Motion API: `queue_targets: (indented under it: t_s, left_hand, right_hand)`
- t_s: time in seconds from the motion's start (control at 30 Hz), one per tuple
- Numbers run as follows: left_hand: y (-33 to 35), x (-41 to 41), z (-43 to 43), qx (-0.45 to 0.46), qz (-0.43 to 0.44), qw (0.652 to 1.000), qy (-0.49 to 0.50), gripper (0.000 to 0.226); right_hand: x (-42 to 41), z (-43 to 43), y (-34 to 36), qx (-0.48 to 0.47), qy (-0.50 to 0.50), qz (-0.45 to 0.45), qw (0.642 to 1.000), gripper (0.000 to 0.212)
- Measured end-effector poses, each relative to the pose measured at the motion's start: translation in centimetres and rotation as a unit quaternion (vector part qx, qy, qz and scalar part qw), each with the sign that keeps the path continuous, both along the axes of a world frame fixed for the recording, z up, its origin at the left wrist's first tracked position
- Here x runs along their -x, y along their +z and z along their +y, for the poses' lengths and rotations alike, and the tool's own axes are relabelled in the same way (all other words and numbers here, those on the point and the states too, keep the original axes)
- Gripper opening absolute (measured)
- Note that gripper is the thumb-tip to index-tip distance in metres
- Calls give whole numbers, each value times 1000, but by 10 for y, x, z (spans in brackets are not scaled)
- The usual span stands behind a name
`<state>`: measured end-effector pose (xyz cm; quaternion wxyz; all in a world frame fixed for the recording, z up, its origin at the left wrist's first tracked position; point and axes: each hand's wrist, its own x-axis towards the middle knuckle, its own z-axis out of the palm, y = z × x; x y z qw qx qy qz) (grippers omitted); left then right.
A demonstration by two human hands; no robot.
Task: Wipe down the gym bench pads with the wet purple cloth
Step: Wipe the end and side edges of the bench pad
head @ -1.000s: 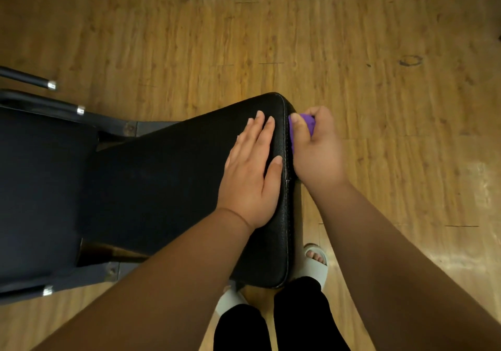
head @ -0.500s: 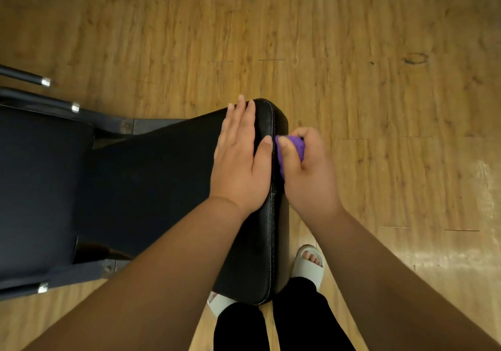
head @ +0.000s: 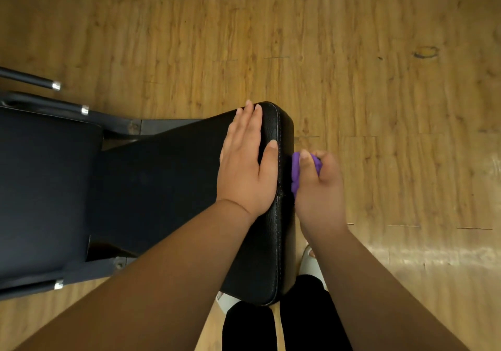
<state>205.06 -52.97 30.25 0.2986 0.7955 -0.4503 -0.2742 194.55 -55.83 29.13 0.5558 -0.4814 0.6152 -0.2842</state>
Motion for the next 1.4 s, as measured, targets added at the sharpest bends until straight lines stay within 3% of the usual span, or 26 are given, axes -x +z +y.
queue_targets:
  t_s: [0.13,0.47,0.67,0.83,1.17,1.4]
  left_hand:
    - [0,1,1,1,-2,1000,0,61]
    - [5,2,2,3,-6,1000,-3,55]
    - [4,2,2,12,-6,1000,-5,55]
    - [5,1,2,11,4,1000,-3,54]
    - [4,1,2,8,11,1000,10,52]
    - [1,2,1,10,8,999,36,53]
  right_hand:
    - [-10,-13,-3,-47,-42,0,998,24]
    - [6,20,0,-12,-24,48,999,25]
    - [2,19,-9,-48,-81,-2,996,25]
    - [12,33,-3,-3,-29,24,999,25]
    - [-13,-26,-7,73,36,41,996,22]
    - [-13,-36,2,174,137,52,974,20]
